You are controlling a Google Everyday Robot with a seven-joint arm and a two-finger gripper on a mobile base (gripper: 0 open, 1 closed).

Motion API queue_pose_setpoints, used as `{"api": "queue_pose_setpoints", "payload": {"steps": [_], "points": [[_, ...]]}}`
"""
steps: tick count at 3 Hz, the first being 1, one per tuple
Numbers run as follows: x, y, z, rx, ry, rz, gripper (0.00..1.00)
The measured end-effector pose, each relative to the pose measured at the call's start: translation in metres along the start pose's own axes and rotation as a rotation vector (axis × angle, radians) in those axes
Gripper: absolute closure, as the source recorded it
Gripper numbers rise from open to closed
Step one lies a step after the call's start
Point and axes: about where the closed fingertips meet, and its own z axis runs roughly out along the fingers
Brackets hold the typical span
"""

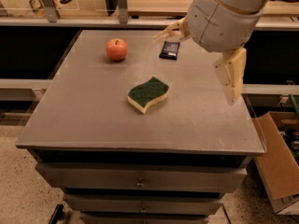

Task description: Move sponge near apple

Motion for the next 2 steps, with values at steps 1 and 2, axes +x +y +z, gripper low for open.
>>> {"api": "queue_pose_setpoints", "payload": {"steps": [1, 2], "points": [[0.008, -0.017, 0.030, -0.010, -0.042, -0.007, 0.00], [0.014, -0.028, 0.061, 0.015, -0.088, 0.008, 0.00]]}}
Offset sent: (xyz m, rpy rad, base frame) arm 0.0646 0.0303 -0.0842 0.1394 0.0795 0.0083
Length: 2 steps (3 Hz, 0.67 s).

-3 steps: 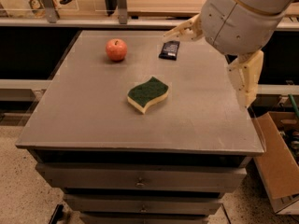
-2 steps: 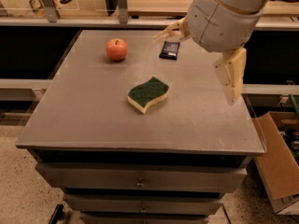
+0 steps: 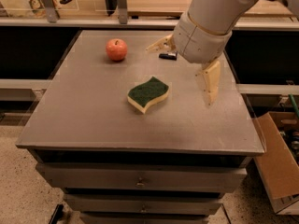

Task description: Move sponge near apple

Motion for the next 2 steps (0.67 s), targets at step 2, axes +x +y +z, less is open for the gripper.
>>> {"api": "queue_pose_setpoints", "payload": {"steps": [2], "points": [[0.006, -0.020, 0.058, -0.018, -0.039, -0.029, 0.00]]}}
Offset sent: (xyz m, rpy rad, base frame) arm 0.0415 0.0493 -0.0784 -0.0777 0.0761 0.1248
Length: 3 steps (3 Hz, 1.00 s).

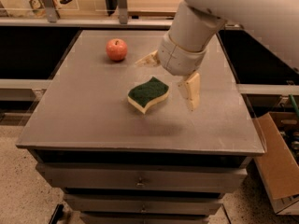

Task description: Move sponge near apple

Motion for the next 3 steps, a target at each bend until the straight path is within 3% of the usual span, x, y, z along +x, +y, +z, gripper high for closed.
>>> {"api": "queue_pose_setpoints", "payload": {"steps": [2, 3], "points": [[0.002, -0.034, 0.039, -0.165, 0.008, -0.114, 0.00], [0.006, -0.035, 0.064, -0.225, -0.019, -0.103, 0.00]]}}
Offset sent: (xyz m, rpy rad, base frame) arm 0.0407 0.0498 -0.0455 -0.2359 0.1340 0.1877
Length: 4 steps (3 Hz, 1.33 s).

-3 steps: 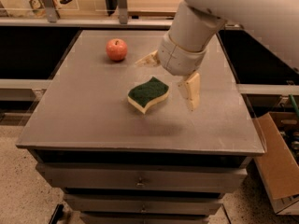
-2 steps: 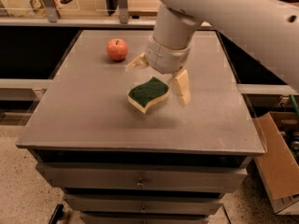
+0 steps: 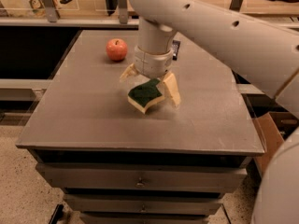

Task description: Move sponge near apple

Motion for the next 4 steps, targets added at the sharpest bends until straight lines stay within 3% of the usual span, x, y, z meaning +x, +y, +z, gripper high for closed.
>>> {"api": "queue_pose_setpoints", "payload": {"steps": [1, 2, 4], "points": [[0.006, 0.002, 0.017, -0.023, -0.032, 0.032, 0.17], [0.012, 0.005, 0.021, -0.032, -0.043, 0.054, 0.41], [0.010, 0.004, 0.006, -0.032, -0.043, 0.054, 0.87]]}}
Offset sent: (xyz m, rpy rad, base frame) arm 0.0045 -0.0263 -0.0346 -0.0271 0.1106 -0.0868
